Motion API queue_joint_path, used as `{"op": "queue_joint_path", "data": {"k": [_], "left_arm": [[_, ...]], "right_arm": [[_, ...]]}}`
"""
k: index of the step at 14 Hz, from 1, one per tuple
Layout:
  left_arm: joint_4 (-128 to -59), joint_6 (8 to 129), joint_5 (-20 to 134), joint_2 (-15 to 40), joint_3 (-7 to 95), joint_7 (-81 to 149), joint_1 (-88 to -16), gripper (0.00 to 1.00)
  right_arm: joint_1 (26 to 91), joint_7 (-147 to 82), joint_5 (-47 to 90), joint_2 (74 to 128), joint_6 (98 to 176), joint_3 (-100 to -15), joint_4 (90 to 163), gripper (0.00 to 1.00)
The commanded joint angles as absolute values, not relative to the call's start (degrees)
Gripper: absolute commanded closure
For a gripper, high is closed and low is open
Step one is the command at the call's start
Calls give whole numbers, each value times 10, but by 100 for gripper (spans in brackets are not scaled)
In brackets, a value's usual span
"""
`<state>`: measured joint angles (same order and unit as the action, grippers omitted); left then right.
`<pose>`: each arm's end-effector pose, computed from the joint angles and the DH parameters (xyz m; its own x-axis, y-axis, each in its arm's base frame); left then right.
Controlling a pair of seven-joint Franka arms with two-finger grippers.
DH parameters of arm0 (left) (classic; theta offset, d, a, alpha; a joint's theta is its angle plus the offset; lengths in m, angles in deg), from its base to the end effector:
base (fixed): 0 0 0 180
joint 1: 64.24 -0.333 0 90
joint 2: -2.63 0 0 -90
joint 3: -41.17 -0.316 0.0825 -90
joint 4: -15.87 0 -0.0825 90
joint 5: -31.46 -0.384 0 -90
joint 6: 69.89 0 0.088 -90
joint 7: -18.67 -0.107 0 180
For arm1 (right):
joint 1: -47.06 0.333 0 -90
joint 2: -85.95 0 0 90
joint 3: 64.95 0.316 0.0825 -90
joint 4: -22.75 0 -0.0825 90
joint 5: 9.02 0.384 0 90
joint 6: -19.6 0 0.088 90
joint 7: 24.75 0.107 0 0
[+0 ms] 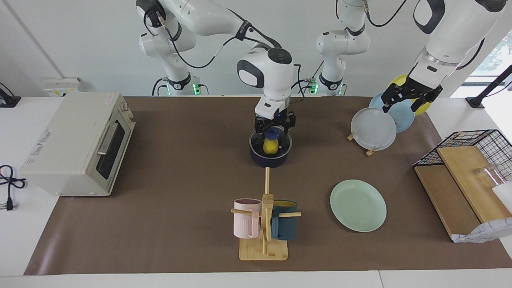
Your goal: Transfer potato from pot to plate
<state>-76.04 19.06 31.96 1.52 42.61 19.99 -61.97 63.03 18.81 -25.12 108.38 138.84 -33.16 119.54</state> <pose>0.5448 -0.0364 0.6179 0.9986 -0.0418 -0.0325 -0.0416 -0.9991 0.0075 0.4797 0.4515 0.4042 0.9836 0.1614 0.0811 0.1625 -0.9867 -0.0070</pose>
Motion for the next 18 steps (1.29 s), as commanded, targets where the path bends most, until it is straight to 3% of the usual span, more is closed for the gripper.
{"op": "queue_joint_path", "data": {"k": [1, 2, 3, 4, 5, 12, 15, 18], "left_arm": [[-769, 190, 327, 4, 421, 205, -615, 0], [-769, 190, 327, 4, 421, 205, -616, 0], [-769, 190, 328, 4, 421, 205, -616, 0], [-769, 190, 327, 5, 421, 205, -615, 0], [-769, 190, 327, 4, 421, 205, -615, 0], [-769, 190, 327, 4, 421, 205, -615, 0], [-769, 190, 328, 4, 421, 205, -615, 0], [-769, 190, 327, 4, 421, 205, -615, 0]], "right_arm": [[616, 205, -265, 1074, 1409, -320, 1218, 26], [616, 204, -265, 1074, 1409, -320, 1220, 35], [616, 202, -265, 1074, 1408, -320, 1218, 59], [616, 202, -265, 1074, 1405, -320, 1214, 72], [616, 201, -265, 1074, 1399, -320, 1208, 74], [576, 94, -256, 1065, 1274, -322, 1121, 74], [537, -10, -243, 1032, 1248, -353, 1136, 74], [530, -128, -201, 992, 1235, -443, 1176, 73]]}}
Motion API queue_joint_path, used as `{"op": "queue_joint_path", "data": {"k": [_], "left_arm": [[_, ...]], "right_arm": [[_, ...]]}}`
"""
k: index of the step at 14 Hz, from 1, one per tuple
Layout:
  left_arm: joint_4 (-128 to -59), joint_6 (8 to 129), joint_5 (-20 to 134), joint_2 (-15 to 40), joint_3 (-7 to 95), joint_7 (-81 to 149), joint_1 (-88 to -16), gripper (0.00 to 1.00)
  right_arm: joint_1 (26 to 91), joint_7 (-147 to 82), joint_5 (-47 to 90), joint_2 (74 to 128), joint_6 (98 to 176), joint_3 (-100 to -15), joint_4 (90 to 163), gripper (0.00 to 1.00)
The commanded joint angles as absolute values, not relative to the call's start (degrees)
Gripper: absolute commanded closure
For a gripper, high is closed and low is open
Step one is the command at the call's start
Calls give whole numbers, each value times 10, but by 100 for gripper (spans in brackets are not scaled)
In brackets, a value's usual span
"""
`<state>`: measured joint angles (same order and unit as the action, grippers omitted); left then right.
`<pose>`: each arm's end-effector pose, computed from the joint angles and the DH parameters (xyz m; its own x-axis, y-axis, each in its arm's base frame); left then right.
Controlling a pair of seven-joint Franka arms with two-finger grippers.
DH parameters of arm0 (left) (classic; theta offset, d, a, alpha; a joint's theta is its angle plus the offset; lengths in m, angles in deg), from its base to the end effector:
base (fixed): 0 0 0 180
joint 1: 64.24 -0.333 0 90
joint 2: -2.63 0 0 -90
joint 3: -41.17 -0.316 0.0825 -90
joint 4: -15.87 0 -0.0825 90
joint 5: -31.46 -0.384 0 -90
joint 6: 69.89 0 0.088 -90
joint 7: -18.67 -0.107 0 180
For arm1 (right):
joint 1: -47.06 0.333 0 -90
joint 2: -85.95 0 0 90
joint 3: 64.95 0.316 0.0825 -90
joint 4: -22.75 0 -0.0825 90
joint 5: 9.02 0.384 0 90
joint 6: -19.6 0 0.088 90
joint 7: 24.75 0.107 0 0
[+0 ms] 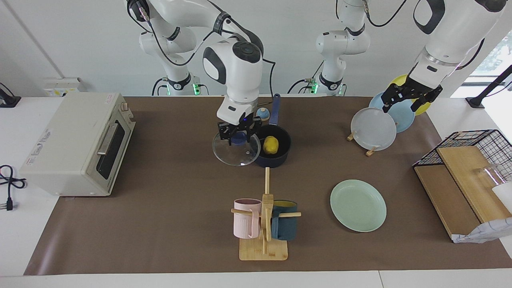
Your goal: Transfer potato from pot to plate
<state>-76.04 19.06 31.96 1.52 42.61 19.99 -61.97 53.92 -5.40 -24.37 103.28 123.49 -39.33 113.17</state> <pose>0.5448 -0.0364 0.6179 0.9986 -0.0418 -0.0325 -0.0416 -0.9991 0.0075 0.5683 0.3000 0.4758 0.9601 0.2796 0.0058 0.2764 -0.9517 0.1336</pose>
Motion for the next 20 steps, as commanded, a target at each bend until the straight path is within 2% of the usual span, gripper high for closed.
{"op": "queue_joint_path", "data": {"k": [1, 4, 10, 14, 16, 17, 19, 20], "left_arm": [[-769, 190, 327, 4, 421, 205, -615, 0], [-769, 189, 327, 4, 421, 204, -613, 0], [-769, 183, 328, 4, 424, 208, -608, 0], [-786, 183, 327, -6, 427, 206, -601, 0], [-802, 196, 329, -12, 427, 218, -569, 0], [-808, 201, 330, -14, 427, 257, -548, 0], [-833, 220, 338, -14, 428, 354, -480, 0], [-860, 262, 346, -11, 428, 405, -445, 0]], "right_arm": [[527, -178, -151, 979, 1237, -486, 1195, 72], [524, -294, -122, 949, 1282, -560, 1275, 71], [496, -386, -122, 919, 1513, -598, 1440, 69], [486, -385, -109, 929, 1534, -602, 1453, 69], [482, -385, -93, 938, 1535, -602, 1458, 66], [483, -385, -93, 938, 1536, -602, 1460, 61], [483, -383, -93, 938, 1540, -602, 1461, 24], [484, -381, -93, 938, 1540, -602, 1462, 15]]}}
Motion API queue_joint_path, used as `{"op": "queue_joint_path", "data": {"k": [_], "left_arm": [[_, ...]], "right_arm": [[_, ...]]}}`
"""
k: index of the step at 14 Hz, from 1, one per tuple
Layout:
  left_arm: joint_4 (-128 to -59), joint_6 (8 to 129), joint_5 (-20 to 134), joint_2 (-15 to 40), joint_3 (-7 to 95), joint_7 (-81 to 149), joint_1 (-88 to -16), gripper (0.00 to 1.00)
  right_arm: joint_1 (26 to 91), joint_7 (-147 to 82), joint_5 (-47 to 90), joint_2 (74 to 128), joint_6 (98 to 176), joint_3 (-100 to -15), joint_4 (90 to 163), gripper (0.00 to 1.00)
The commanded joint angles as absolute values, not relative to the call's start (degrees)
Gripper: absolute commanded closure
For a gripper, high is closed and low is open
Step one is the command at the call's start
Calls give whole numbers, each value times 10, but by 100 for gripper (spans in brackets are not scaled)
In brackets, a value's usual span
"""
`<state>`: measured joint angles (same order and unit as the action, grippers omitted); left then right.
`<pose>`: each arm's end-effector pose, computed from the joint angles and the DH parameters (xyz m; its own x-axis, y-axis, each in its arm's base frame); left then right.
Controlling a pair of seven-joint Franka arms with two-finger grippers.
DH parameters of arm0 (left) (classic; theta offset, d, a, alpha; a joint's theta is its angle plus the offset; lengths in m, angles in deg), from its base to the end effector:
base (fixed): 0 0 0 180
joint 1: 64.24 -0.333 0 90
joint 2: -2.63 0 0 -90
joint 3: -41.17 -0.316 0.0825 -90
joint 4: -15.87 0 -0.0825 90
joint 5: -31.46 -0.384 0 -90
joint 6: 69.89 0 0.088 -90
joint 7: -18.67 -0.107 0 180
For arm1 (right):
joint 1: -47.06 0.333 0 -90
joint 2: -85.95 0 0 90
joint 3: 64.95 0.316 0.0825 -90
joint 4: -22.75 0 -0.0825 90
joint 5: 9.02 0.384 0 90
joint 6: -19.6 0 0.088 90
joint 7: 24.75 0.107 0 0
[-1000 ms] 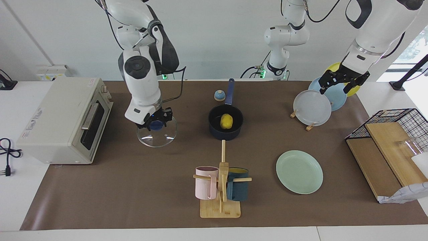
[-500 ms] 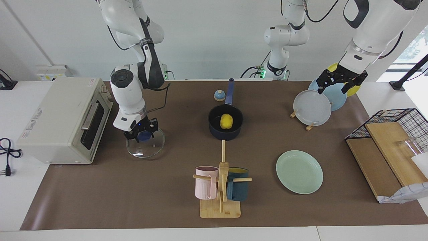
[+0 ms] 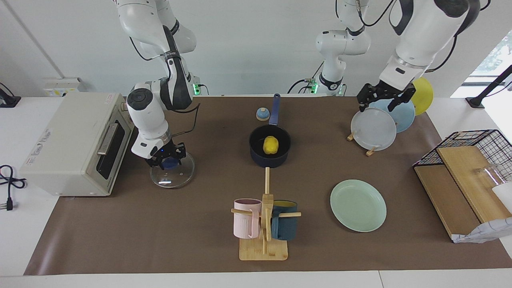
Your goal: Transfer potato from pot to plate
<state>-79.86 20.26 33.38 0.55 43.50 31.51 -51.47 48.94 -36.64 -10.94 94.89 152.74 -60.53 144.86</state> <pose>0.5211 -0.1447 0.5975 0.9970 -0.0388 -0.0667 -0.0377 -0.9991 0.0176 0.5629 0.0609 0.3389 0.9425 0.3325 0.0334 0.3319 -0.9431 0.0206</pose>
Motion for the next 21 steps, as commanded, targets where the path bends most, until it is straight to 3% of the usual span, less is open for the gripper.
{"op": "queue_joint_path", "data": {"k": [1, 2, 4, 8, 12, 16, 21], "left_arm": [[-888, 310, 350, -11, 428, 443, -416, 0], [-914, 354, 352, -9, 428, 463, -386, 0], [-942, 406, 352, 15, 428, 492, -340, 0], [-973, 499, 352, 58, 427, 549, -283, 0], [-999, 576, 351, 93, 427, 578, -250, 0], [-1024, 599, 348, 108, 427, 575, -234, 0], [-1029, 611, 344, 125, 425, 562, -231, 0]], "right_arm": [[484, -381, -93, 938, 1539, -602, 1462, 7], [484, -380, -93, 938, 1533, -602, 1458, 0], [482, -381, -90, 934, 1509, -607, 1445, 0], [492, -322, -91, 929, 1276, -607, 1266, 0], [493, -300, -92, 907, 1120, -639, 1163, 0], [519, -251, -95, 858, 1056, -664, 1163, 0], [505, -243, -94, 863, 1070, -666, 1163, 0]]}}
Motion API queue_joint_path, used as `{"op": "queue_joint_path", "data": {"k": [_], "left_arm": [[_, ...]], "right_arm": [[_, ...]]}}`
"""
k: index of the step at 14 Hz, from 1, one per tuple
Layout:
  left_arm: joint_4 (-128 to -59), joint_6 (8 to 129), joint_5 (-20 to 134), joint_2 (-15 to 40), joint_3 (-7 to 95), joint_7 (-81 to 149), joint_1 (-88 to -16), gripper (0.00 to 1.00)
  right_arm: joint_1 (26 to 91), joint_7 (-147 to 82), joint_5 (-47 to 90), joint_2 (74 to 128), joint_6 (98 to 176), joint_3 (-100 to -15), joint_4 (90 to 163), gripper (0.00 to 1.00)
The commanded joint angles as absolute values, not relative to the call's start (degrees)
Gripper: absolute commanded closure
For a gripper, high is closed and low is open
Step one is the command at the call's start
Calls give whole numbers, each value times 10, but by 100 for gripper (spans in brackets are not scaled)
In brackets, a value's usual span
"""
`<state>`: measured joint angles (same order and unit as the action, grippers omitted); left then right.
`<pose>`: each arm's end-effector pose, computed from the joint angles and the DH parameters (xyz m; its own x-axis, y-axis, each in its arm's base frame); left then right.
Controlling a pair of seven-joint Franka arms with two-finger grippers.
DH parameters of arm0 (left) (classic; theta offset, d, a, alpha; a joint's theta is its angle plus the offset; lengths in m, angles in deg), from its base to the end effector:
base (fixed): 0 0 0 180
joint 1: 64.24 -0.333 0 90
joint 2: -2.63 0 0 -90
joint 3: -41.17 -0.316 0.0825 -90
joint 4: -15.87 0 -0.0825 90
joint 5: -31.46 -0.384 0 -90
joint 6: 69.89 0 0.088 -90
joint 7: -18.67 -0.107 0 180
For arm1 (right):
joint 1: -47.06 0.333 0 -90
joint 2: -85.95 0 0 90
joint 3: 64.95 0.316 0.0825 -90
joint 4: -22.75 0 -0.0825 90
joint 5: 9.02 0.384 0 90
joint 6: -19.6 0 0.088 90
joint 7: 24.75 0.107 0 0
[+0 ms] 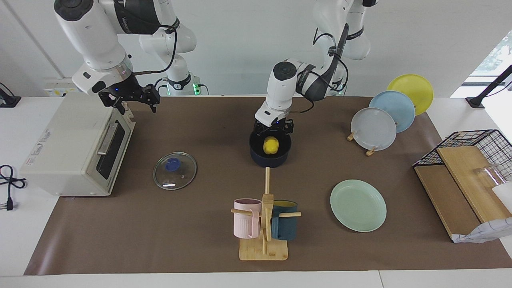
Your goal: Transfer potato from pot to plate
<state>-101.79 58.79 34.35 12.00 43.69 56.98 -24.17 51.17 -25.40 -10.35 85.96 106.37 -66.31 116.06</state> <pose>0.4265 -0.3933 0.3617 0.9990 -0.0432 -0.0073 -0.0428 -0.9976 0.0546 0.5454 0.0236 0.5928 0.9918 0.0577 -0.1143 0.0606 -0.9979 0.0219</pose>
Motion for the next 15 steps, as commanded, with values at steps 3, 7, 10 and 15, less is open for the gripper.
{"op": "queue_joint_path", "data": {"k": [3, 7, 10, 15], "left_arm": [[-1028, 625, 332, 147, 425, 565, -230, 0], [-1028, 632, 331, 155, 425, 566, -230, 0], [-1028, 636, 332, 160, 425, 567, -224, 0], [-1029, 641, 331, 160, 426, 570, -225, 100]], "right_arm": [[488, -244, -96, 877, 1073, -664, 1150, 0], [481, -244, -93, 888, 1070, -659, 1132, 0], [473, -246, -92, 888, 1070, -659, 1133, 0], [476, -243, -92, 888, 1085, -658, 1131, 0]]}}
